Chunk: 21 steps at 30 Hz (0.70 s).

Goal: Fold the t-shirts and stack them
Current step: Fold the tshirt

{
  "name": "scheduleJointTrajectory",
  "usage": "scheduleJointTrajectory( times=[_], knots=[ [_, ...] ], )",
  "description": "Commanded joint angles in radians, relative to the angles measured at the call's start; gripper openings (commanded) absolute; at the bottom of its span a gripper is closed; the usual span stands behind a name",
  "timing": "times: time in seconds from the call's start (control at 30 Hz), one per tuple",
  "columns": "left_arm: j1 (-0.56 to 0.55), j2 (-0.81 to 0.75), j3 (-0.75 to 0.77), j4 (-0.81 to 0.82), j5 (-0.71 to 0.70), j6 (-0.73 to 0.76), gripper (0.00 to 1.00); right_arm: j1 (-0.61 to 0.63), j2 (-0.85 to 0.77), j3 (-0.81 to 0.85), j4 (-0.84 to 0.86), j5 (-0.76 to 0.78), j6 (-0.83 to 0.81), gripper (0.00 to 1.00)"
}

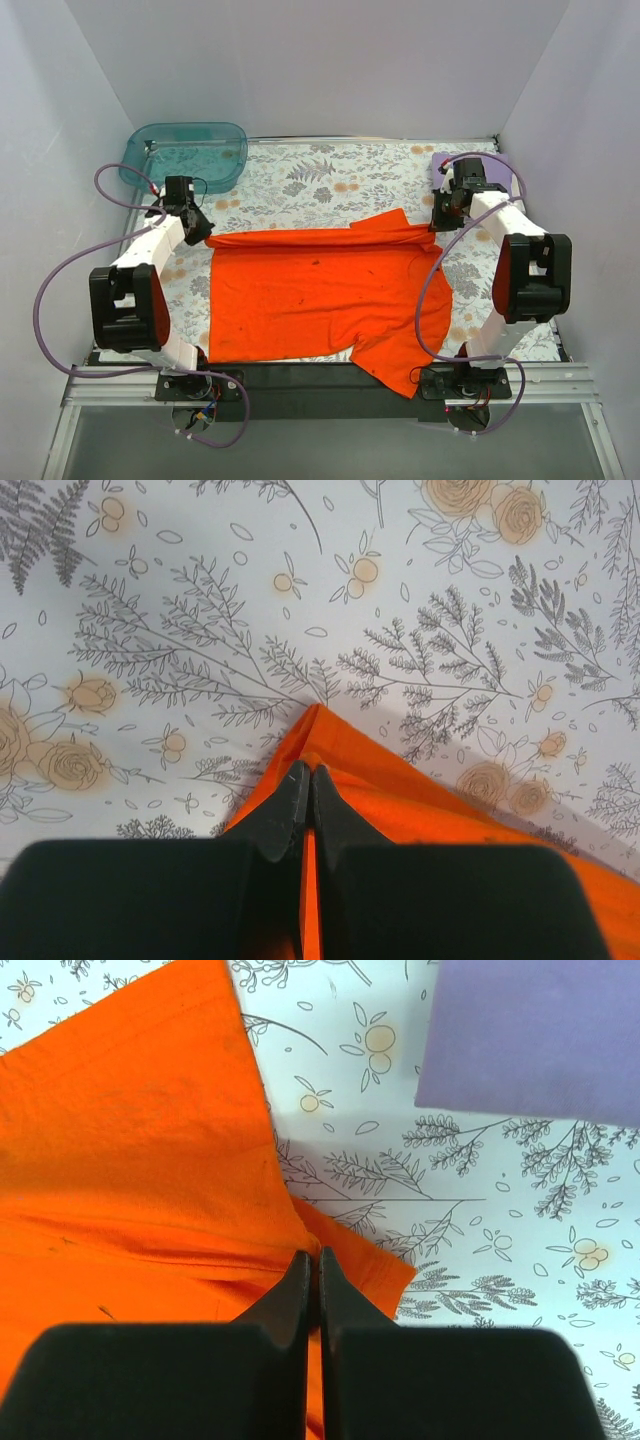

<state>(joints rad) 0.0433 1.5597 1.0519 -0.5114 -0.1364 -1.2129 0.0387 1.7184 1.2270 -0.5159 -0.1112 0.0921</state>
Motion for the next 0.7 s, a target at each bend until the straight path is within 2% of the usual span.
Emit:
scheduleJointTrajectory(
  times=[0.0,0.53,0.67],
  knots=[
    [0.012,-0.087,-0.023,-0.010,-0.008,0.000,0.00,-0.013,-0.057,-0.026,0.053,0.002,-0.012,0.01],
    [0.013,-0.115,-0.207,0.019,0.041,-0.063,0.00,-0.014,-0.043,-0.159,0.074,0.007,0.072,0.01],
    [0.012,-0.131,-0.237,0.025,0.055,-0.073,0.00,-0.014,-0.043,-0.176,0.083,-0.004,0.086,0.06]
  ],
)
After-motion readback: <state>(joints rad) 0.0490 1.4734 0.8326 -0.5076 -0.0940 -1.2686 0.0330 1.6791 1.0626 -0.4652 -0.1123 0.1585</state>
